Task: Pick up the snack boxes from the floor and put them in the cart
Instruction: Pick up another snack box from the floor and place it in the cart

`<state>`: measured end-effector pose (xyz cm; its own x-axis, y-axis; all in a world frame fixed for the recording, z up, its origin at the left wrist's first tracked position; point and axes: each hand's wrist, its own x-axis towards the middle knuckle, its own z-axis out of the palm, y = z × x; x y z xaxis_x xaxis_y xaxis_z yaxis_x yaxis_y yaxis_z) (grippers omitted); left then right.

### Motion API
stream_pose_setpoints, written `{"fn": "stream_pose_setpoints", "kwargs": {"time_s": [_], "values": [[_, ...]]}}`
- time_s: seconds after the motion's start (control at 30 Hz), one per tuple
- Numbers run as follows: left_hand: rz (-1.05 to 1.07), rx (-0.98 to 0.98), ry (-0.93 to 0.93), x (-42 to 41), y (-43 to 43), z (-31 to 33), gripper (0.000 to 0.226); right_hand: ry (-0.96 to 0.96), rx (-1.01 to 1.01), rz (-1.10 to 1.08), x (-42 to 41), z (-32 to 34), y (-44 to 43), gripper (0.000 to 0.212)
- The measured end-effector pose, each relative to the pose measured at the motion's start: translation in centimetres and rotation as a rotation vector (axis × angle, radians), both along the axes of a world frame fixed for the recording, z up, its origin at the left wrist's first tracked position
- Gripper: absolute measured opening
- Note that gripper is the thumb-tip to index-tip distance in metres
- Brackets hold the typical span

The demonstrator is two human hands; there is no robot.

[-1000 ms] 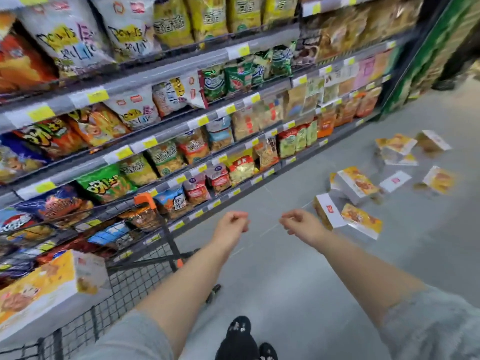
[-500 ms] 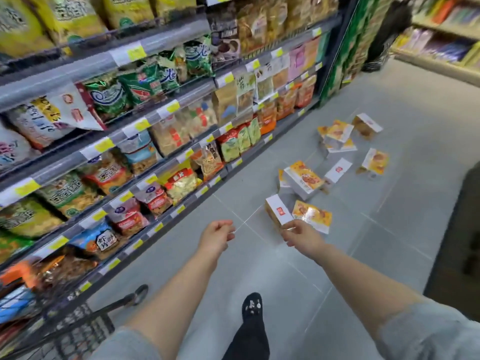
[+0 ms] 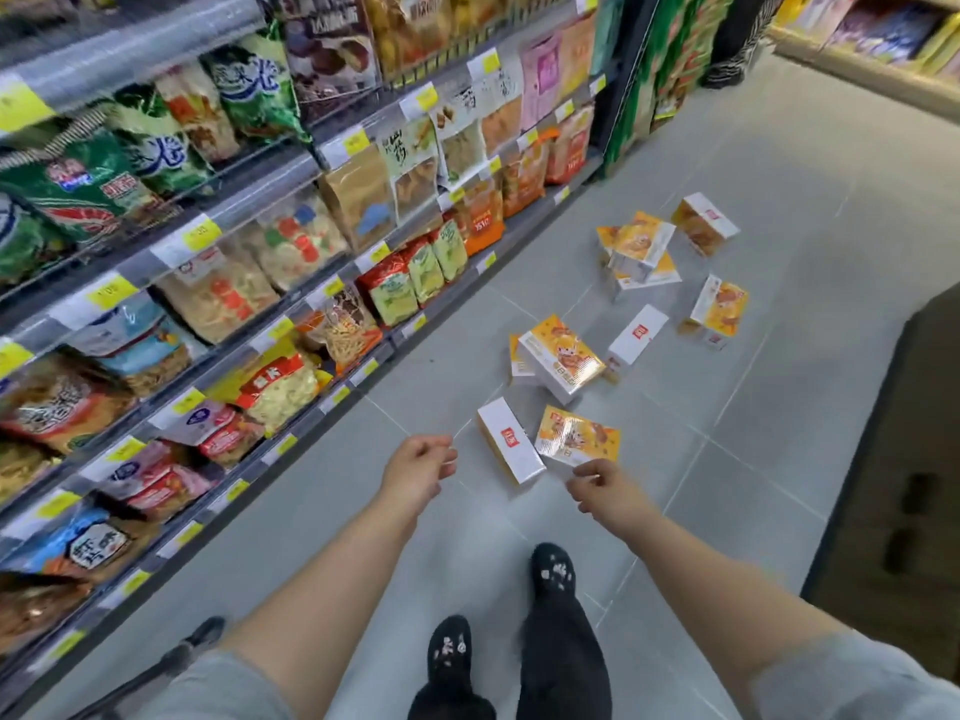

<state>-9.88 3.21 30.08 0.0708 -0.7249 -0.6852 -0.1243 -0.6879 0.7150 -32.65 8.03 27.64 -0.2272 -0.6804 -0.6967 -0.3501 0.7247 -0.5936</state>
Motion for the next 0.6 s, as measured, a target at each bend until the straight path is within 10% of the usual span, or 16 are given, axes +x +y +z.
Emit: {"fn": "stream_pose_setpoints", "kwargs": {"time_s": [0.6], "values": [[0.168,0.215,-0.046,-9.9,-10.4,-18.2,0.012,-0.037,0.200,0.058,-6.7,-17.7,-13.9,0.054]]}}
